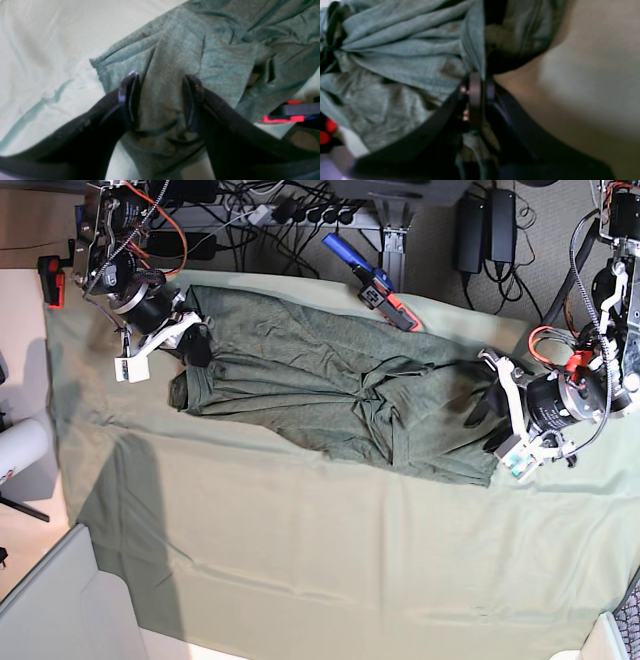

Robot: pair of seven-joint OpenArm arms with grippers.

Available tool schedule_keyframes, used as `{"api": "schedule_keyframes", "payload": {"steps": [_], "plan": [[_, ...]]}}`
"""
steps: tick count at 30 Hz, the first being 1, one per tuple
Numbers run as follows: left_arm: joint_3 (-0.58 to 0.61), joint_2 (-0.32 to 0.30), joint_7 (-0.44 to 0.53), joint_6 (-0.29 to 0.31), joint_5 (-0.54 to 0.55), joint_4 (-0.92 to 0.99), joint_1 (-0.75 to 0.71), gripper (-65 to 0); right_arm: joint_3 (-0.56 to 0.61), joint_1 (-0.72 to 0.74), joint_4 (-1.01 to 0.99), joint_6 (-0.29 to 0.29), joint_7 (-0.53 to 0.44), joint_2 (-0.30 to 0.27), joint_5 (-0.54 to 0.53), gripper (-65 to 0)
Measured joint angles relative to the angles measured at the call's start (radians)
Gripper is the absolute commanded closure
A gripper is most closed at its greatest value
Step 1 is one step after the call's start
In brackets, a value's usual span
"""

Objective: Fold the T-shirt properly
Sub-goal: 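Grasp the folded shirt with both grippers and press the fold flat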

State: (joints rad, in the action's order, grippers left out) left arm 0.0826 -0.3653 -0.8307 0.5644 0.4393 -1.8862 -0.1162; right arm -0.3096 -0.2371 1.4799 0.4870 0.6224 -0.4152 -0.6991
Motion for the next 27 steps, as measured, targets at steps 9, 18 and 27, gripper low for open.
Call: {"api": "schedule_keyframes", "payload": {"steps": [9,18,27], "plan": [[-0.051,-0.012,0.0,0.0,0.003,0.0,0.0,-30.6,0.0,0.04,-0.029,0.002,-0.009,-0.045,0.08,0.0],[-0.056,-0.02,0.0,0.0,0.051,0.0,0.0,-30.6,-0.006,0.04,-0.074,0.002,-0.028,-0.074,0.068,0.0],[0.002,-0.021,-0.056,0.065,0.144,-0.05,-0.001,-29.9,-0.08,0.041,-0.075,0.006,0.01,-0.064,0.072,-26.5]]}}
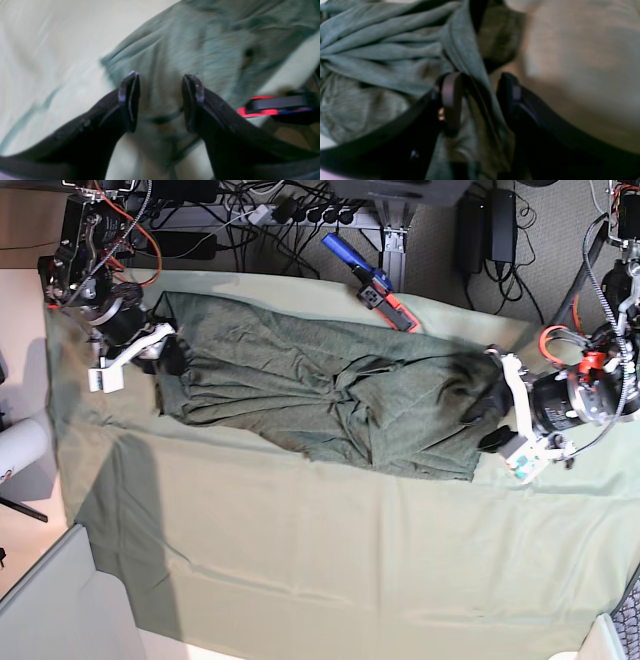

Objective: Fold the T-shirt properly
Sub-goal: 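Grasp the folded shirt with both grippers and press the fold flat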

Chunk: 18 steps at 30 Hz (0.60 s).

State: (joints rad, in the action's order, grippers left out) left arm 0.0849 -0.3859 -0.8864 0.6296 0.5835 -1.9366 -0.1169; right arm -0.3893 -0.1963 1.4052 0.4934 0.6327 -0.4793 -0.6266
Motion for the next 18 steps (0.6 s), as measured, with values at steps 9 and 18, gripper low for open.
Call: {"api": "schedule_keyframes", "payload": {"steps": [9,18], "plan": [[0.293,0.031,0.027,0.007,-0.128,-0.084,0.001,-29.9,-0.229,-0.002,0.007,0.0,0.035,-0.06,-0.056,-26.5],[0.568,0.178,0.076,-0.061,-0.345,-0.028,0.001,-29.9,-0.176,0.087,-0.008,0.0,0.034,-0.079,-0.062,-27.8]]}}
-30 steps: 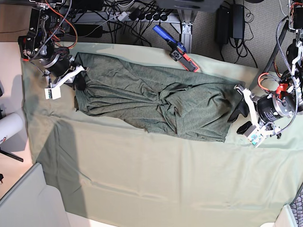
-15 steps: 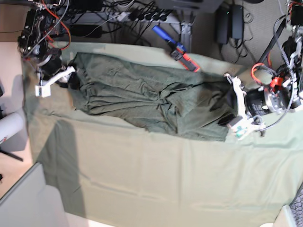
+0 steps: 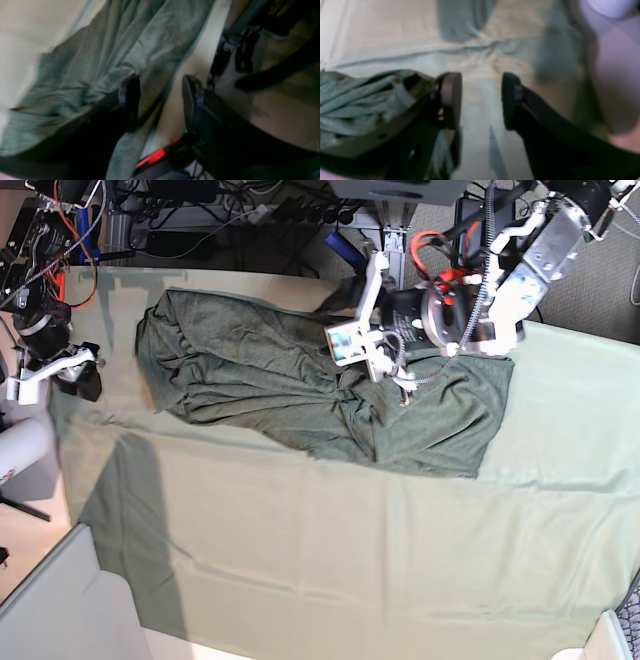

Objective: Fold the T-shirt properly
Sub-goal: 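Grasp the folded shirt with both grippers and press the fold flat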

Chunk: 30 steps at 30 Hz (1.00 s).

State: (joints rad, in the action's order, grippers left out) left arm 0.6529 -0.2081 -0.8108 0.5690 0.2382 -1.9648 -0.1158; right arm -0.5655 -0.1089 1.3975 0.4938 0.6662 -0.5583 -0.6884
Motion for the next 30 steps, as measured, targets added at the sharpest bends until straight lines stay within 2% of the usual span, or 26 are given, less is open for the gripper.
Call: {"api": "schedule_keyframes", "payload": {"steps": [3,5,11,21,23,30], "plan": [[0.014,0.003,0.0,-0.015,-0.027,0.016,0.0,-29.9,0.074,0.003,-0.021,0.0,0.007,0.001,0.001,-38.0],[0.008,0.004,0.004,-0.03,-0.046,0.016,0.001,-29.9,0.132,-0.003,-0.026,0.0,0.01,0.001,0.007,-40.5],[-0.034,0.001,0.003,-0.038,-0.048,0.016,0.002,-29.9,0.249,0.011,-0.027,0.0,-0.002,0.001,0.028,-40.5],[-0.067,0.0,0.003,-0.038,-0.04,0.016,0.003,-29.9,0.346,0.07,-0.027,0.0,0.0,0.001,0.05,-40.4],[-0.067,0.0,0.003,-0.038,-0.04,0.016,0.003,-29.9,0.357,0.07,-0.027,0.0,0.026,0.001,0.049,-40.3],[-0.067,0.0,0.003,-0.038,-0.04,0.016,0.002,-29.9,0.357,0.071,-0.027,0.0,0.125,-0.001,-0.065,-40.3]]}}
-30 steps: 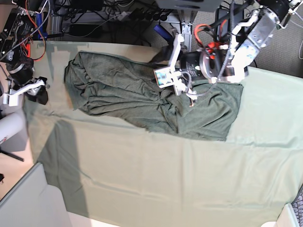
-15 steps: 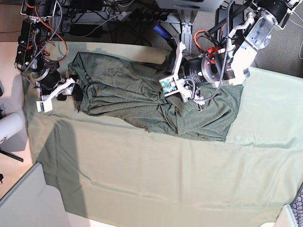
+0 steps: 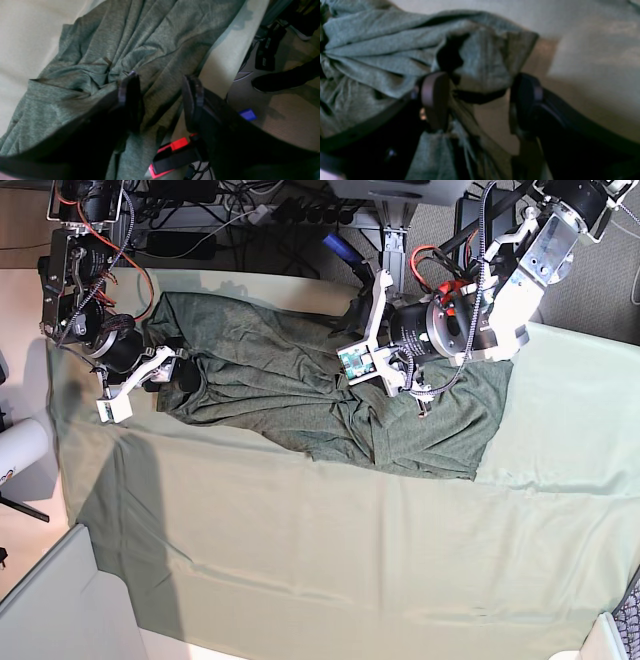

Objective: Fold the T-shirt properly
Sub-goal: 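Grasp the folded shirt with both grippers and press the fold flat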

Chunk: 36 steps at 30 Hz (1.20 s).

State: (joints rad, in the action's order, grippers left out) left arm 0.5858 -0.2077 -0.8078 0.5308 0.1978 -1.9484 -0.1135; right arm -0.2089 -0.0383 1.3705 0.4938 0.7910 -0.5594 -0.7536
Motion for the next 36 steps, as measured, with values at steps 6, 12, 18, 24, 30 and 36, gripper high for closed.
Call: {"api": "schedule_keyframes", "payload": {"steps": [6,12,18,24,30,36], "plan": [[-0.003,-0.01,0.0,0.0,0.002,0.0,0.0,-29.9,0.0,0.0,0.0,0.004,0.033,0.0,-0.056,-40.3],[-0.003,-0.034,0.001,0.0,0.002,0.0,0.0,-29.9,0.0,-0.026,0.005,0.005,0.028,0.0,-0.083,-40.0],[-0.003,-0.043,0.004,0.0,0.001,0.0,0.0,-29.9,0.0,-0.04,0.005,0.026,0.048,-0.003,-0.148,-40.0],[-0.003,-0.045,0.004,0.0,0.001,0.0,0.0,-29.9,0.0,-0.042,0.005,0.035,0.076,-0.003,-0.196,-40.1],[-0.003,-0.044,0.004,0.0,0.001,0.0,0.0,-29.9,0.0,-0.042,0.007,0.038,0.089,-0.003,-0.211,-40.0],[-0.003,-0.045,0.004,0.0,0.001,0.0,0.0,-29.9,0.0,-0.045,0.024,0.039,0.105,-0.003,-0.217,-40.0]]}}
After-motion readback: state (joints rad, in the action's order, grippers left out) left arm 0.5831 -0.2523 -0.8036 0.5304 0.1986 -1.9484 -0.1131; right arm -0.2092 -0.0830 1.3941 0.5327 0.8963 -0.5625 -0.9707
